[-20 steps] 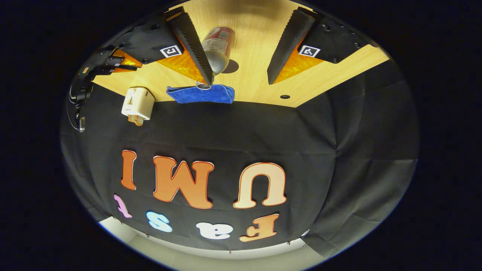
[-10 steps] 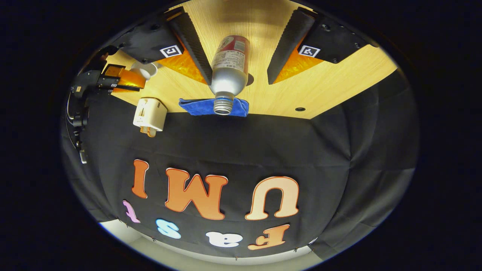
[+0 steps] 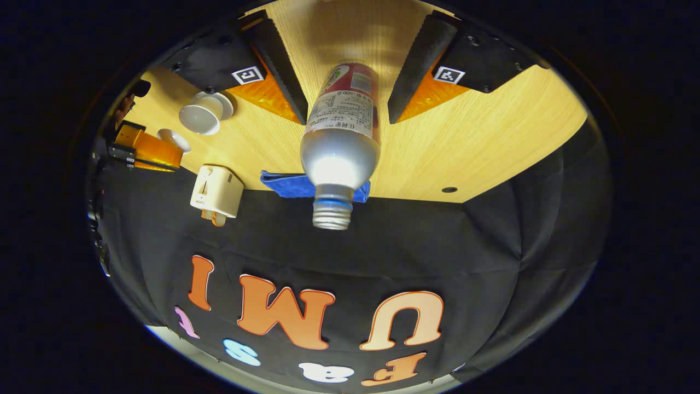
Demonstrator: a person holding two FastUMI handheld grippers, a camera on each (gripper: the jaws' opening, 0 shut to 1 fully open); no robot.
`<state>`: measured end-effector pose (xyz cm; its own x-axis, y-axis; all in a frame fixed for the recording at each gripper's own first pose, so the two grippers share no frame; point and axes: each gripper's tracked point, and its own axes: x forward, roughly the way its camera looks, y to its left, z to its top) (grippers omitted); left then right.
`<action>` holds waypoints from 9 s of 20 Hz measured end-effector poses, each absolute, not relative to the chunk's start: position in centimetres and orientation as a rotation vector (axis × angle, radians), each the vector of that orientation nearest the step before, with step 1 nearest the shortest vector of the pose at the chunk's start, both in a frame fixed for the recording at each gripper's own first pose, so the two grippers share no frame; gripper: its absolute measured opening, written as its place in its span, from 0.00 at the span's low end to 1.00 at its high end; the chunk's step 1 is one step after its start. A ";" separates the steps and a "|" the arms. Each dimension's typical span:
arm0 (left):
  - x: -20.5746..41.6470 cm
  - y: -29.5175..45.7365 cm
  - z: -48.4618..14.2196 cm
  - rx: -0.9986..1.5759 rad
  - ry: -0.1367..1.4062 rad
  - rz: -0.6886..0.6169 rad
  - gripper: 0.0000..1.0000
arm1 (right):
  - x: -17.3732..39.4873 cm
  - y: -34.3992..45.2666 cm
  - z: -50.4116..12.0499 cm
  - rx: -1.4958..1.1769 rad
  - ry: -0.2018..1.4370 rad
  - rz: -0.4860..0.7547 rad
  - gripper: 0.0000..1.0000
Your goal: Open the teacup lid with one hand, grasp the water bottle and pour water into the teacup with the other hand; after pouring, place the water bottle on the coaster and then close the teacup lid.
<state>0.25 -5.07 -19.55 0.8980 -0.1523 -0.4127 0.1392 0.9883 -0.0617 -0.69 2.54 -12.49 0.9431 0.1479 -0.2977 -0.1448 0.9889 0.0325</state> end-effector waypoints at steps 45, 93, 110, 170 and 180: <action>4.2 -11.3 -15.2 1.019 0.133 -0.128 0.85 | -3.9 -12.1 -8.5 0.109 0.165 -0.104 0.25; 4.3 -17.8 -14.5 1.918 -0.201 -0.346 0.81 | -6.6 -14.2 -9.8 0.118 0.186 -0.132 0.21; 4.4 -18.2 -13.5 2.000 -0.264 -0.317 0.83 | -6.5 -14.0 -9.5 0.098 0.172 -0.120 0.21; 7.0 -11.0 -11.2 1.272 -0.244 -0.175 0.82 | -2.2 -0.6 -10.5 0.079 0.219 0.169 0.21; 9.6 -5.3 -12.3 0.708 -0.057 -0.092 0.82 | -0.4 5.0 -13.5 0.005 0.262 0.266 0.21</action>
